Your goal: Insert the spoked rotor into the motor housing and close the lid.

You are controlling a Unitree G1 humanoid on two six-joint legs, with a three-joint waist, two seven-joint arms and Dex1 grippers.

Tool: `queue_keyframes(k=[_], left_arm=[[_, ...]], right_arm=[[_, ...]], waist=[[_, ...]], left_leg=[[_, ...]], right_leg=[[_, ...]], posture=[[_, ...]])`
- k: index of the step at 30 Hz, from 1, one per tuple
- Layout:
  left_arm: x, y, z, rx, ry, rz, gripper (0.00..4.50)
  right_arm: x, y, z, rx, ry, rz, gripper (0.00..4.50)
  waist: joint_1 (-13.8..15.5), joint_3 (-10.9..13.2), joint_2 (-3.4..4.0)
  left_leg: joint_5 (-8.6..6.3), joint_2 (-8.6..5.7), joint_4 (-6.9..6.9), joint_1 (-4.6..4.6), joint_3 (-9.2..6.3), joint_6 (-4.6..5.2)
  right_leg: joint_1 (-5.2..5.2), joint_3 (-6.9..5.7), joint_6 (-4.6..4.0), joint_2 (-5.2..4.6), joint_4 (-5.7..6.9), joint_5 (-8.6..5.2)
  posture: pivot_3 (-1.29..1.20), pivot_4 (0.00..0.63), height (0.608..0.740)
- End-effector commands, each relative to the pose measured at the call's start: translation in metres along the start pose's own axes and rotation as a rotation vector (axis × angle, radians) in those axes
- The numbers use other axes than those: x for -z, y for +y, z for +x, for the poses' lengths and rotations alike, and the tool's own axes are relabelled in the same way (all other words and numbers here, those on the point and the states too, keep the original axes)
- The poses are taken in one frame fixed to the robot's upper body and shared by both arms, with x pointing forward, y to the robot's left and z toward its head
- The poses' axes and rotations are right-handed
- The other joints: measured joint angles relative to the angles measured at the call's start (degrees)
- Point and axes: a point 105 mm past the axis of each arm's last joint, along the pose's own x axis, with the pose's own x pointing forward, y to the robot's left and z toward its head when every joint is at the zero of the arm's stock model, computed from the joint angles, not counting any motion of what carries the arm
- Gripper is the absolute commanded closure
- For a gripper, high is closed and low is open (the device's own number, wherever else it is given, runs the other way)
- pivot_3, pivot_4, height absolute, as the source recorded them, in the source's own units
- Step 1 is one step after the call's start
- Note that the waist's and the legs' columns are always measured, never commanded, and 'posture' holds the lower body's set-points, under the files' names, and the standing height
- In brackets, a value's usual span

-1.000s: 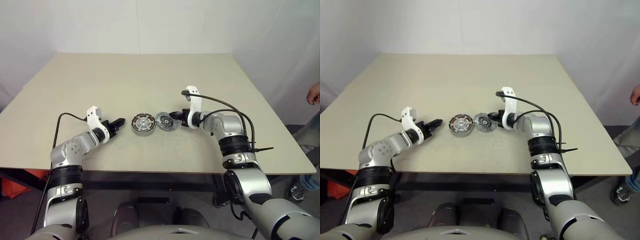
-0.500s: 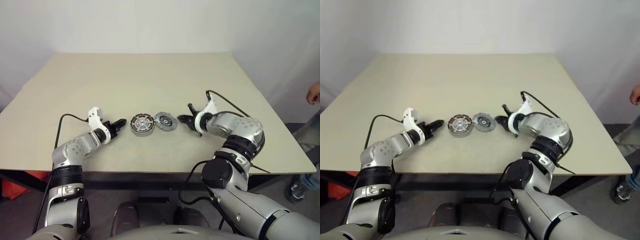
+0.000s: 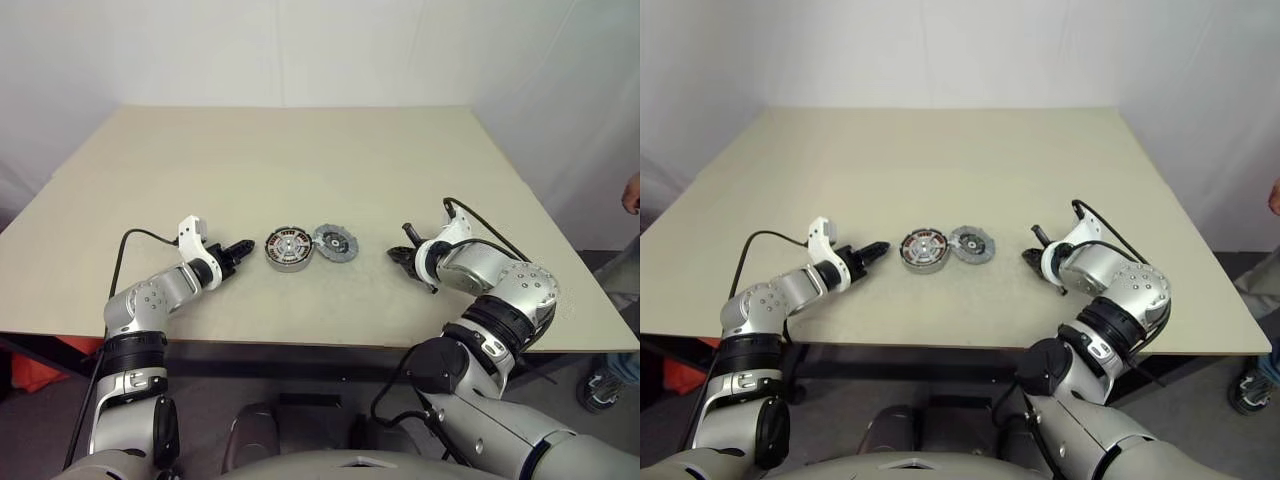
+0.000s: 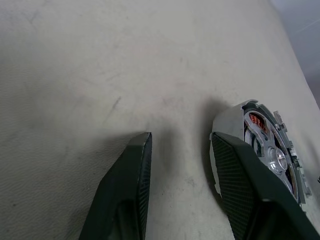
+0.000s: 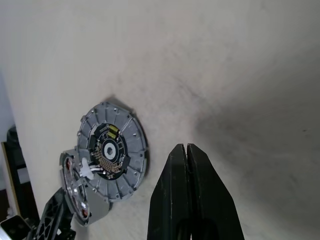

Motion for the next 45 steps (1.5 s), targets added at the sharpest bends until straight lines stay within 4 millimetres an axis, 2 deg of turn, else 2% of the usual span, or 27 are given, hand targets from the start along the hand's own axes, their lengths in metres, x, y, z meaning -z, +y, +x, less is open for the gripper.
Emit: queue_keyframes(k=[1,5,8,10,14,18,21,25,36,45], left_arm=[[-0.005,-0.004,0.0,0.004,-0.002,0.03,2.48],[-0.004,-0.005,0.002,0.006,-0.006,0.032,2.48],[-0.005,-0.006,0.003,0.008,-0.016,0.032,2.48],[-0.006,-0.006,0.002,0.008,-0.025,0.03,2.48],[-0.007,-0.001,-0.002,-0.005,-0.034,0.027,2.48],[-0.008,0.0,-0.004,-0.011,-0.04,0.025,2.48],[-0.008,0.0,-0.004,-0.011,-0.044,0.025,2.48],[-0.008,0.001,-0.004,-0.015,-0.043,0.026,2.48],[-0.007,0.003,-0.006,-0.026,-0.043,0.018,2.48],[-0.003,0.002,-0.005,-0.026,-0.042,0.006,2.48]], right_arm=[[0.024,0.018,0.008,-0.097,0.083,-0.032,4.48],[0.029,0.031,0.004,-0.219,0.165,-0.258,4.48],[0.038,0.006,0.004,-0.133,0.225,-0.568,4.48],[0.033,-0.008,0.01,-0.104,0.22,-0.65,4.48],[0.023,-0.005,0.017,-0.153,0.197,-0.68,4.48],[0.02,-0.003,0.026,-0.162,0.181,-0.692,4.48],[0.021,-0.002,0.034,-0.17,0.163,-0.713,4.48],[0.025,0.001,0.044,-0.178,0.161,-0.714,4.48],[0.029,0.01,0.05,-0.203,0.165,-0.731,4.48],[0.05,0.039,0.058,-0.304,0.2,-0.759,4.48]], waist=[[0.0,0.0,0.01],[0.1,0.0,0.06],[0.6,-0.1,0.08],[1.0,-0.1,0.05],[0.7,-0.2,-0.06],[0.3,-0.2,-0.08],[0.1,-0.2,-0.18],[-0.1,-0.3,-0.33],[-0.3,-0.3,-0.33],[-1.5,-0.3,-0.33]], left_leg=[[0.0,0.0,0.0,0.0,0.0,0.0],[0.0,0.01,-0.02,0.04,-0.01,0.0],[0.0,-0.11,0.06,-0.11,-0.02,0.0],[-0.02,-0.12,0.07,0.04,-0.09,0.03],[-0.03,-0.05,0.06,0.38,-0.05,0.05],[-0.05,-0.03,0.06,0.93,-0.02,0.09],[-0.16,-0.04,0.07,1.01,-0.06,0.28],[-0.16,0.02,0.08,1.1,-0.09,0.29],[-0.17,0.19,0.08,1.4,-0.16,0.3],[-0.18,0.25,-0.03,1.47,-0.17,0.32]], right_leg=[[0.0,0.0,0.0,0.0,0.0,0.0],[0.07,-0.01,0.01,0.01,-0.05,-0.01],[0.11,-0.02,0.08,-0.07,-0.1,0.05],[0.49,-0.09,0.13,-0.09,-0.44,0.08],[0.84,-0.09,0.05,-0.06,-0.58,0.03],[1.3,-0.09,0.06,-0.05,-0.75,0.03],[1.34,-0.1,0.07,-0.06,-0.84,0.03],[1.32,-0.15,0.08,-0.06,-0.85,0.03],[1.28,-0.82,0.07,-0.06,-1.01,0.03],[1.21,-1.0,0.05,-0.06,-0.98,0.04]], posture=[[0.0,0.0,0.74],[0.0,0.0,0.74],[0.0,0.0,0.74],[0.0,0.0,0.74],[0.0,0.0,0.74],[0.0,0.0,0.74],[0.0,0.0,0.74],[0.0,0.0,0.74],[0.0,0.0,0.74],[0.0,0.0,0.74]])
